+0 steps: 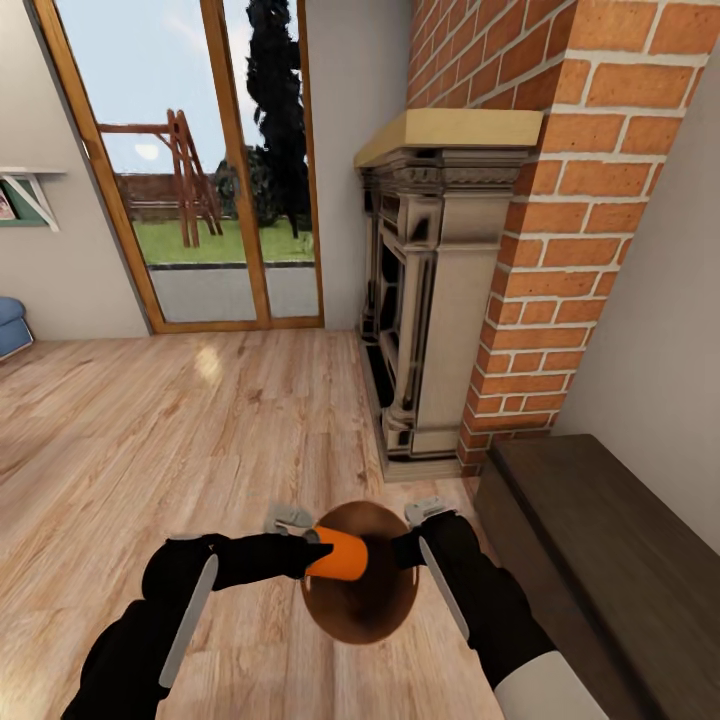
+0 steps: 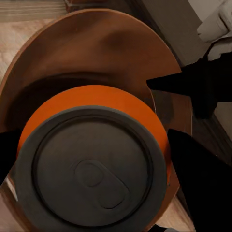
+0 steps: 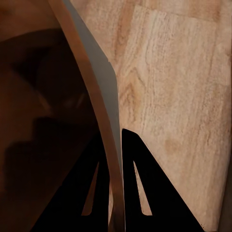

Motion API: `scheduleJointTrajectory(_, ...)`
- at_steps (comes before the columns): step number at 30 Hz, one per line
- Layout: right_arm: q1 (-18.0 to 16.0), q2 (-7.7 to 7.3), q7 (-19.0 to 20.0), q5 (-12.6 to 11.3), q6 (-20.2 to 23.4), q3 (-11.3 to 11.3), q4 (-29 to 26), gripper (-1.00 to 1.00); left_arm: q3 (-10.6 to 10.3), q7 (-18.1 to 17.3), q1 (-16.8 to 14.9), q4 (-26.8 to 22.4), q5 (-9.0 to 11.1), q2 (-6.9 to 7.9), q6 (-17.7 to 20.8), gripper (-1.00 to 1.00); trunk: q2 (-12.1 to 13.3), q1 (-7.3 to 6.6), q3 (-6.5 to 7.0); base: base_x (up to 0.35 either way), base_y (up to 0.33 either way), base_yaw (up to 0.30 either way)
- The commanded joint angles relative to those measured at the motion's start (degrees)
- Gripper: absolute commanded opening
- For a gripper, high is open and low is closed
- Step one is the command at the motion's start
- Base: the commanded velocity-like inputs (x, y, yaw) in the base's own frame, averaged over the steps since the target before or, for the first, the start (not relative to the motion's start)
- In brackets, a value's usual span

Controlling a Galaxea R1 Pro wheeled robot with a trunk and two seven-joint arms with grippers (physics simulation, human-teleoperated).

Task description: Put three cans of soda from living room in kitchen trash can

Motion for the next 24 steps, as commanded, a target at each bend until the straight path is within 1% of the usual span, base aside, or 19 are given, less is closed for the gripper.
scheduleJointTrajectory(1,0.0,0.11,0.3,-0.4,0.0,0.3,-0.1,-1.00,0.0,0.2,0.0,1.0,0.1,-0.29,-0.8,-1.00,0.0,0.00,0.01,0.000,0.000,0.000)
scheduleJointTrajectory(5,0.0,0.33,0.3,-0.4,0.0,0.9,-0.3,-1.00,-0.1,0.6,0.0,3.3,0.0,-1.53,-2.8,-1.00,0.0,0.00,0.01,0.000,0.000,0.000)
scheduleJointTrajectory(6,0.0,0.48,0.3,-0.4,0.0,1.0,-0.4,-1.00,-0.2,1.1,0.0,4.0,0.0,-1.82,-3.4,-1.00,0.0,0.00,0.01,0.000,0.000,0.000)
scheduleJointTrajectory(8,0.0,0.66,0.2,-0.4,0.0,1.2,-0.6,-1.00,-0.5,2.0,0.0,4.7,-0.1,-2.01,-3.8,-1.00,0.0,0.00,0.01,0.000,0.000,0.000)
scheduleJointTrajectory(9,0.0,0.81,0.2,-0.4,0.0,1.5,-0.6,-1.00,-0.9,2.8,0.0,5.7,-0.1,-2.12,-4.6,-1.00,0.0,0.00,0.01,0.000,0.000,0.000)
scheduleJointTrajectory(10,0.0,0.86,0.2,-0.4,0.0,1.7,-0.7,-1.00,-1.2,3.1,-0.1,6.3,0.0,-2.16,-5.2,-1.00,0.0,0.00,0.01,0.000,0.000,0.000)
scheduleJointTrajectory(11,0.0,0.96,0.2,-0.4,0.0,2.0,-0.7,-1.00,-1.6,3.8,-0.1,8.2,-0.1,-2.26,-7.0,-1.00,0.0,0.00,0.01,0.000,0.000,0.000)
scheduleJointTrajectory(12,0.0,1.00,0.2,-0.4,0.0,2.2,-0.7,-1.00,-1.8,4.2,-0.2,9.5,-0.1,-2.33,-7.9,-1.00,0.0,0.00,0.01,0.000,0.000,0.000)
scheduleJointTrajectory(18,0.0,1.05,0.2,-0.4,0.0,2.4,-0.8,-1.00,-2.1,6.5,-0.2,12.0,-0.1,-2.39,-10.5,-1.00,0.0,0.00,0.01,0.000,0.000,0.000)
scheduleJointTrajectory(20,0.0,1.10,0.2,-0.4,0.0,2.5,-0.8,-1.00,-2.2,7.4,-0.3,14.0,-0.1,-2.40,-11.9,-1.00,0.0,0.00,0.01,0.000,0.000,0.000)
scheduleJointTrajectory(24,0.0,1.14,0.2,-0.4,0.0,2.6,-1.3,-1.00,-2.3,9.1,-0.3,15.3,-0.2,-2.35,-13.4,-1.00,0.0,0.00,0.01,0.000,0.000,0.000)
